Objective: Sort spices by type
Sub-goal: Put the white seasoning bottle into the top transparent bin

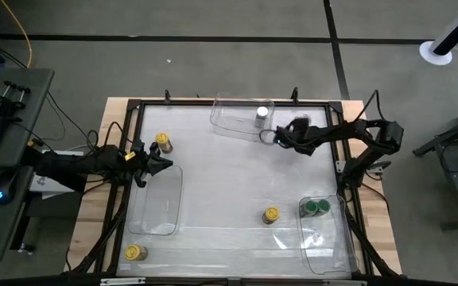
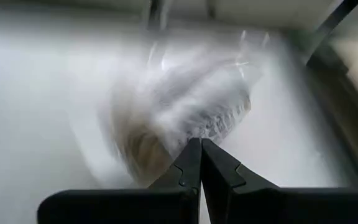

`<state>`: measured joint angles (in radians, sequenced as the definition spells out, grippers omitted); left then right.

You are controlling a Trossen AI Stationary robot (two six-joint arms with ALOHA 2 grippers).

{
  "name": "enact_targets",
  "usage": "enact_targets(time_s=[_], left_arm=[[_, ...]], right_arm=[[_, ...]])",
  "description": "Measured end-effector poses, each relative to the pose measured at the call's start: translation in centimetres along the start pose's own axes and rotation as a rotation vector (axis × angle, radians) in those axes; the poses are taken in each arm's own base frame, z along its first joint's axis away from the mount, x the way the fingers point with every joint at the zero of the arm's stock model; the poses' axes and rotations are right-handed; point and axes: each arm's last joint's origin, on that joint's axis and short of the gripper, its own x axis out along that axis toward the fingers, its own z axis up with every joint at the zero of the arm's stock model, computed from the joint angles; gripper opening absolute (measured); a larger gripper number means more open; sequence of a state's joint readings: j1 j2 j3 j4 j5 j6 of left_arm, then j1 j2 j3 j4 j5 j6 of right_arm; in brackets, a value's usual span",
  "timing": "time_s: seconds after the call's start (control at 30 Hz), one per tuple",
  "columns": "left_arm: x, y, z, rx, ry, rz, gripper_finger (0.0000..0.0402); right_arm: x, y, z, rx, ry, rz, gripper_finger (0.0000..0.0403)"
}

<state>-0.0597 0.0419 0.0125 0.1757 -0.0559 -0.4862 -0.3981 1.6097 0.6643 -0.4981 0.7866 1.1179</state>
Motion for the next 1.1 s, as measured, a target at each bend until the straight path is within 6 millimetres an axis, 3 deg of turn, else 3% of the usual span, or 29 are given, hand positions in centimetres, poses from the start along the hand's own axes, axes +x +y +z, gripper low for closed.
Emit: enact_targets(time_s=[0.27, 0.43, 0.6, 0.83, 0.93, 1.1], left_arm=[[0.0, 0.0, 0.0, 0.0, 0.0, 0.001, 0.0001], [0.0, 0.0, 0.0, 0.0, 0.0, 0.0, 0.0001], [0.0, 0.0, 0.0, 0.0, 0.0, 0.0, 0.0001], [0.0, 0.0, 0.0, 0.0, 0.0, 0.0, 0.0001], [0.0, 0.0, 0.0, 0.0, 0.001, 0.0, 0.0001], [0.0, 0.0, 0.0, 0.0, 0.0, 0.0, 0.0001]], right_arm=[[-3.0, 0.4, -2.4, -0.159, 0.092, 0.128, 0.0], [-5.5, -0.3, -1.8, -0.154, 0.039, 0.208, 0.0], [-7.8, -1.9, 1.1, -0.215, -0.024, 0.291, 0.0], [-9.4, -3.3, 7.6, -0.458, -0.035, 0.519, 0.0014], [-8.5, -3.2, 9.7, -0.562, -0.002, 0.542, 0.0052], [-6.5, -2.1, 11.9, -0.682, 0.141, 0.537, 0.0163]])
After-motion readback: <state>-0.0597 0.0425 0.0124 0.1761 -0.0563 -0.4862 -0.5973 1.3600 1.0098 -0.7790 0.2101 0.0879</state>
